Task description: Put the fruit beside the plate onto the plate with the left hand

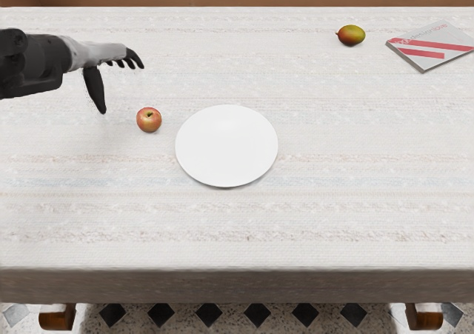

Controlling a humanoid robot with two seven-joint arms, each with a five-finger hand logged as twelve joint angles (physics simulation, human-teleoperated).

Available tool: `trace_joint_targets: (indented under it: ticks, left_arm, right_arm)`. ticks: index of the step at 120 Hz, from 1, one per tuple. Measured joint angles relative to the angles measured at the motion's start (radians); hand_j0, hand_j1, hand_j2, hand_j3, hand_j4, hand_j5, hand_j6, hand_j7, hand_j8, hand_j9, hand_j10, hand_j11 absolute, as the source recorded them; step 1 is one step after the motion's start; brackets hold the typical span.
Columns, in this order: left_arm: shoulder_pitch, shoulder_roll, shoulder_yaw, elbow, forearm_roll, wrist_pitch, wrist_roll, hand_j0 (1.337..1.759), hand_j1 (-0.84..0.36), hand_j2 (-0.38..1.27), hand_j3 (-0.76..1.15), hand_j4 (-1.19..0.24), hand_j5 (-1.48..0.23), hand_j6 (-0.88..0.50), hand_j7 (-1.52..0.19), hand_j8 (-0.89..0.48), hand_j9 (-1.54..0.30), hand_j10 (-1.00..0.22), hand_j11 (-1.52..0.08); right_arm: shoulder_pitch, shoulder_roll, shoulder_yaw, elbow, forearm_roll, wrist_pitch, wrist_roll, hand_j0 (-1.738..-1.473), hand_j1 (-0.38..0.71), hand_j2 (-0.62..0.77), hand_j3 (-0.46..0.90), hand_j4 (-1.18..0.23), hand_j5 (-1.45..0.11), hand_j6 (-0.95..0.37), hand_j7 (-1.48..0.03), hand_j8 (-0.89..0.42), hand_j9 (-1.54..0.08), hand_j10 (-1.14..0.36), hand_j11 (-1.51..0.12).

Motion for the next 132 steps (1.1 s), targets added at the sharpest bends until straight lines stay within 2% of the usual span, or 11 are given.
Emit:
trace_joint_targets:
  ticks: [12,23,40,60,73,107,132]
  left_arm:
    - [-0.039,-0.059,0.149,-0.022,-0.003,0.119,0.001,1.658,0.05,0.05,0.00,-0.25,-0.32,-0.25,-0.32,-0.25,-0.32,-0.25,-0.32]
    - [-0.065,-0.050,0.234,-0.062,-0.005,0.189,0.001,1.658,0.05,0.05,0.00,-0.25,-0.32,-0.25,-0.32,-0.25,-0.32,-0.25,-0.32]
    - [-0.077,-0.047,0.284,-0.133,-0.010,0.224,0.002,1.658,0.05,0.05,0.00,-0.25,-0.32,-0.25,-0.32,-0.25,-0.32,-0.25,-0.32]
    - [-0.074,-0.092,0.306,-0.151,-0.052,0.231,0.002,1.658,0.05,0.05,0.00,-0.25,-0.32,-0.25,-0.32,-0.25,-0.32,-0.25,-0.32]
    - [-0.067,-0.136,0.311,-0.128,-0.070,0.235,0.002,1.658,0.05,0.05,0.00,-0.25,-0.32,-0.25,-0.32,-0.25,-0.32,-0.25,-0.32]
    - [-0.019,-0.212,0.312,0.018,-0.114,0.241,-0.001,1.658,0.05,0.05,0.00,-0.25,-0.32,-0.25,-0.32,-0.25,-0.32,-0.25,-0.32]
    - [0.006,-0.253,0.311,0.071,-0.118,0.241,-0.003,1.658,0.05,0.05,0.00,-0.25,-0.33,-0.25,-0.33,-0.25,-0.33,-0.25,-0.33]
  right_arm:
    - [0.000,0.000,0.000,0.000,0.000,0.000,0.000,-1.658,-0.31,-0.01,0.00,-0.03,-0.04,-0.03,-0.04,-0.03,-0.04,-0.03,-0.04]
    - [0.000,0.000,0.000,0.000,0.000,0.000,0.000,-1.658,-0.31,-0.01,0.00,-0.03,-0.04,-0.03,-0.04,-0.03,-0.04,-0.03,-0.04]
    - [0.000,0.000,0.000,0.000,0.000,0.000,0.000,-1.658,-0.31,-0.01,0.00,-0.03,-0.04,-0.03,-0.04,-0.03,-0.04,-0.03,-0.04]
    - [0.000,0.000,0.000,0.000,0.000,0.000,0.000,-1.658,-0.31,-0.01,0.00,-0.03,-0.04,-0.03,-0.04,-0.03,-0.04,-0.03,-0.04]
    - [0.000,0.000,0.000,0.000,0.000,0.000,0.000,-1.658,-0.31,-0.01,0.00,-0.03,-0.04,-0.03,-0.04,-0.03,-0.04,-0.03,-0.04]
    - [0.000,0.000,0.000,0.000,0.000,0.000,0.000,-1.658,-0.31,-0.01,0.00,-0.03,-0.04,-0.03,-0.04,-0.03,-0.04,-0.03,-0.04]
    - [0.000,0.000,0.000,0.000,0.000,0.000,0.000,-1.658,-0.31,-0.01,0.00,-0.03,-0.04,-0.03,-0.04,-0.03,-0.04,-0.03,-0.04]
